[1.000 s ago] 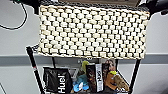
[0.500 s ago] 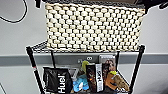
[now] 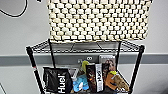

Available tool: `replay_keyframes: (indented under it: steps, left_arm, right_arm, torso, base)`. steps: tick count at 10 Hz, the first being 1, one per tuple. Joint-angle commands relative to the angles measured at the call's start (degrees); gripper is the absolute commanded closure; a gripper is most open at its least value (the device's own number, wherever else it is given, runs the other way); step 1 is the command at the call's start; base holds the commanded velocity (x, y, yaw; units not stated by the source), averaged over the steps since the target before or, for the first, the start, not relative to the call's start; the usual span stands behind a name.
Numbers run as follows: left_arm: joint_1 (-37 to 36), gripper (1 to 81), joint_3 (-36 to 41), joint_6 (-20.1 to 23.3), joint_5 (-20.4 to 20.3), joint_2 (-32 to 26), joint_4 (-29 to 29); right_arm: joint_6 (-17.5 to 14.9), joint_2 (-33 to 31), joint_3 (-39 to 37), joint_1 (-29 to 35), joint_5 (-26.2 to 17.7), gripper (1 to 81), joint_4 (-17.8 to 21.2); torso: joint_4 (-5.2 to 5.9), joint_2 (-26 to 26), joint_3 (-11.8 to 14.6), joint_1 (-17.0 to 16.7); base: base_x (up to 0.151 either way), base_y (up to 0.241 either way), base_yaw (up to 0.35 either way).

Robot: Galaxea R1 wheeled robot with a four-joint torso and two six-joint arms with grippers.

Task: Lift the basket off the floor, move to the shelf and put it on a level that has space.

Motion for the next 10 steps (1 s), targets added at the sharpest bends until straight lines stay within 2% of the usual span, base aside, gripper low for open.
replay_keyframes:
  steps: [1, 3, 8, 10]
  left_arm:
    - [-4.4, 81.1, -4.8, 0.6, -4.8, 2.5, 2.8]
    - [-2.8, 81.1, -7.7, 0.9, -4.1, 3.5, 5.1]
    - [2.5, 81.1, -17.4, 2.9, -2.9, 8.6, 8.8]
    - [4.5, 81.1, -20.5, 3.6, -2.9, 10.4, 9.8]
  right_arm:
    - [-0.8, 3.9, -3.7, 4.9, 4.1, 81.1, 0.7]
    - [-3.8, 5.4, -6.2, 3.0, 4.1, 81.1, 0.7]
    - [-10.9, 11.0, -17.8, -1.1, 4.1, 81.1, 0.8]
    - [-12.5, 12.2, -22.2, -2.5, 3.8, 81.1, 0.9]
  torso:
    - [0.00, 0.0, 0.0, 0.0]
    - [0.00, 0.0, 0.0, 0.0]
    - [0.00, 0.0, 0.0, 0.0]
    - [0.00, 0.0, -0.1, 0.0]
  base:
    - [0.000, 0.000, 0.000]
    - [0.000, 0.000, 0.000]
    - [0.000, 0.000, 0.000]
    - [0.000, 0.000, 0.000]
